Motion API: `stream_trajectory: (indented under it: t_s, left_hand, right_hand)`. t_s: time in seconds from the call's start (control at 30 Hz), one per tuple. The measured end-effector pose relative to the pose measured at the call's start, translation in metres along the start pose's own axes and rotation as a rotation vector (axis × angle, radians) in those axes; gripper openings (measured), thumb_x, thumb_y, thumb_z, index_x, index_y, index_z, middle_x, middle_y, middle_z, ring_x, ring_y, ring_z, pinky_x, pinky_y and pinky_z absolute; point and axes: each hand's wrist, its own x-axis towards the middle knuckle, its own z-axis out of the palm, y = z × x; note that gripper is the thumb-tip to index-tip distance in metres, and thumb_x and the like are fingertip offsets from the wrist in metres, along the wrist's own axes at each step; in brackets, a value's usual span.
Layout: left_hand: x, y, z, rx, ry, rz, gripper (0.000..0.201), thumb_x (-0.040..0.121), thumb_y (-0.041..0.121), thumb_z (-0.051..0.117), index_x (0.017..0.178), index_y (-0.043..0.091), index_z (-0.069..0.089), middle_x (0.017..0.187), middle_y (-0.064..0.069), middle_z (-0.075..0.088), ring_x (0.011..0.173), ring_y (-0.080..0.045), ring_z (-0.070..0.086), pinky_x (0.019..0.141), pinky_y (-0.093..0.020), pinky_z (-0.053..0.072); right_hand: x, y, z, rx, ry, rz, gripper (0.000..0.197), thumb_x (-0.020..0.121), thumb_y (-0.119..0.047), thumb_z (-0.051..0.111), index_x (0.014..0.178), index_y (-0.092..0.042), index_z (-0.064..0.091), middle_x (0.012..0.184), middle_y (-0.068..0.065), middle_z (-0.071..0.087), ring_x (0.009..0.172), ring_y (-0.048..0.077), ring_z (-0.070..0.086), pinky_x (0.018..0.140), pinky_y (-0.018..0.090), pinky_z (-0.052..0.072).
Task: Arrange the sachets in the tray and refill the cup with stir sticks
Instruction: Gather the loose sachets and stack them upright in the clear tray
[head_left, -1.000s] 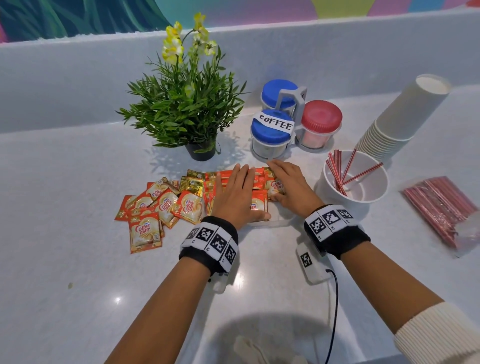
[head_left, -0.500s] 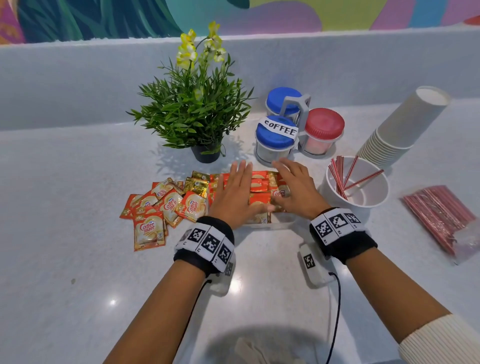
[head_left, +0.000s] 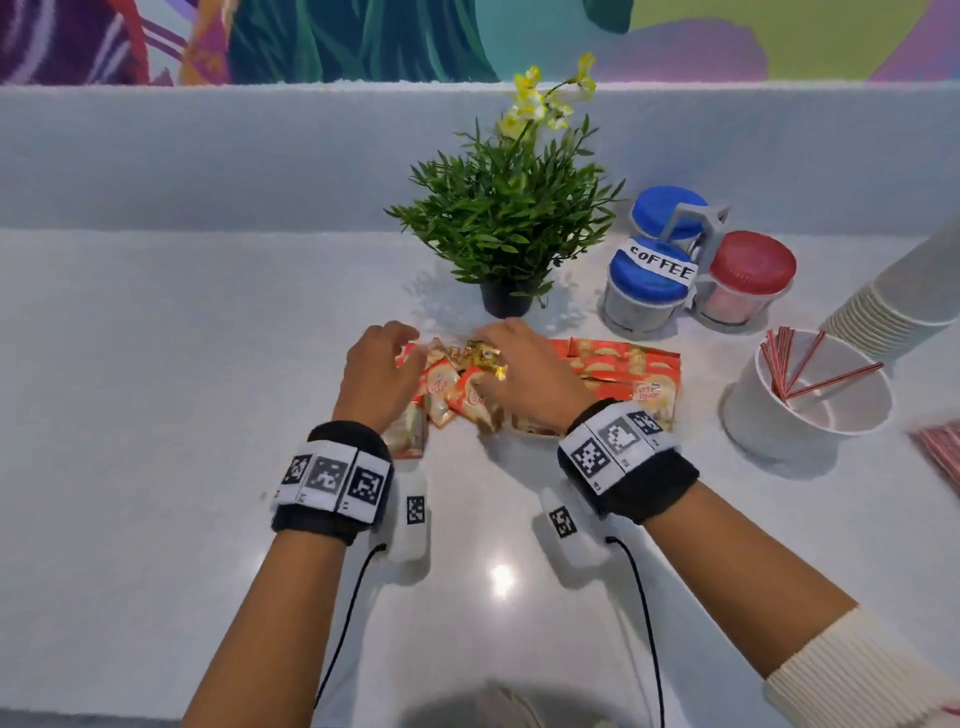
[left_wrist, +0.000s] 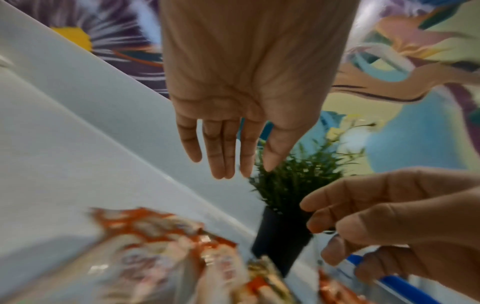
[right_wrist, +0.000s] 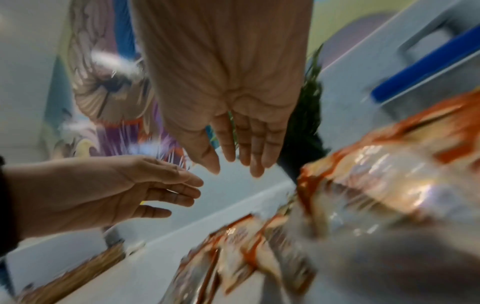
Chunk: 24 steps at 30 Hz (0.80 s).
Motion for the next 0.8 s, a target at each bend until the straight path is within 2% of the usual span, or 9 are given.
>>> stream_trajectory:
  t_s: [0.17,0.3,0.43,0.57,0.63,0.7,0.73,0.77,0.8]
  left_hand:
    - [-0.013,-0.042,-0.009,0.082,-0.06,-0.157,0.028,0.091,0.014,0.052,0.117,0.004,0.057,0.119,-0.017,0.057,0.107,-0.029,0.056,0.09,-0.034,0.043]
    - [-0.02,-0.059,-0.007,0.125,-0.211,-0.3,0.041,0.087,0.016,0.059,0.124,0.003,0.049,0.124,-0.016,0.056,0.113,-0.03,0.054,0.094,-0.035,0.042]
    - [-0.019,-0.061,-0.007,0.079,-0.279,-0.343,0.046,0.081,0.013,0.066,0.123,0.005,0.046,0.122,-0.016,0.057,0.111,-0.031,0.056,0.092,-0.035,0.045]
    - [-0.017,-0.059,-0.005,0.081,-0.298,-0.311,0.059,0.079,0.015,0.07,0.129,0.007,0.04,0.124,-0.016,0.057,0.113,-0.031,0.056,0.091,-0.035,0.045]
    - [-0.016,-0.058,-0.005,0.053,-0.269,-0.305,0.058,0.079,0.017,0.071,0.127,0.007,0.04,0.123,-0.015,0.057,0.113,-0.031,0.055,0.091,-0.035,0.044]
    - [-0.015,-0.058,-0.007,0.012,-0.25,-0.304,0.056,0.079,0.022,0.071,0.124,0.006,0.042,0.122,-0.014,0.057,0.111,-0.031,0.055,0.089,-0.036,0.045]
    - [-0.014,-0.06,-0.007,-0.035,-0.241,-0.313,0.052,0.08,0.023,0.07,0.121,0.006,0.043,0.12,-0.013,0.057,0.108,-0.03,0.055,0.085,-0.033,0.047]
    - [-0.013,-0.061,-0.009,-0.101,-0.225,-0.319,0.046,0.081,0.023,0.069,0.117,0.007,0.045,0.115,-0.011,0.057,0.102,-0.026,0.056,0.075,-0.027,0.048]
    - [-0.012,-0.063,-0.01,-0.169,-0.205,-0.32,0.036,0.082,0.022,0.068,0.109,0.008,0.048,0.11,-0.01,0.057,0.094,-0.022,0.055,0.064,-0.02,0.045]
  right_hand:
    - [0.021,-0.029,0.042,0.076,-0.088,0.106,0.038,0.087,-0.013,0.056,0.122,0.0,0.049,0.114,0.017,0.056,0.108,0.029,0.052,0.087,0.036,0.042]
    - [0.031,-0.037,0.069,0.147,-0.105,0.264,0.032,0.081,-0.015,0.062,0.108,-0.005,0.045,0.094,0.012,0.049,0.088,0.026,0.047,0.065,0.033,0.038]
    - [0.037,-0.041,0.081,0.203,-0.081,0.335,0.048,0.078,-0.011,0.065,0.119,-0.005,0.041,0.104,0.015,0.053,0.099,0.031,0.052,0.072,0.035,0.042]
    - [0.038,-0.039,0.08,0.325,-0.052,0.413,0.045,0.079,-0.001,0.062,0.119,-0.007,0.041,0.1,0.008,0.048,0.089,0.022,0.048,0.054,0.022,0.036]
    - [0.039,-0.037,0.079,0.364,-0.007,0.433,0.04,0.079,0.004,0.059,0.114,-0.007,0.046,0.096,0.004,0.047,0.089,0.02,0.047,0.056,0.023,0.038]
    - [0.04,-0.036,0.078,0.43,0.034,0.451,0.028,0.078,0.007,0.058,0.1,-0.01,0.053,0.087,0.001,0.049,0.088,0.021,0.051,0.065,0.026,0.046]
    - [0.042,-0.035,0.076,0.495,0.04,0.461,0.023,0.078,0.007,0.059,0.089,-0.012,0.054,0.083,0.001,0.051,0.086,0.022,0.054,0.07,0.031,0.05]
    - [0.043,-0.035,0.075,0.573,0.042,0.472,0.023,0.078,0.008,0.059,0.079,-0.014,0.053,0.08,0.002,0.052,0.083,0.023,0.056,0.072,0.034,0.052]
    - [0.043,-0.034,0.074,0.652,0.045,0.479,0.025,0.079,0.009,0.059,0.073,-0.015,0.053,0.077,0.003,0.053,0.077,0.023,0.056,0.069,0.034,0.051]
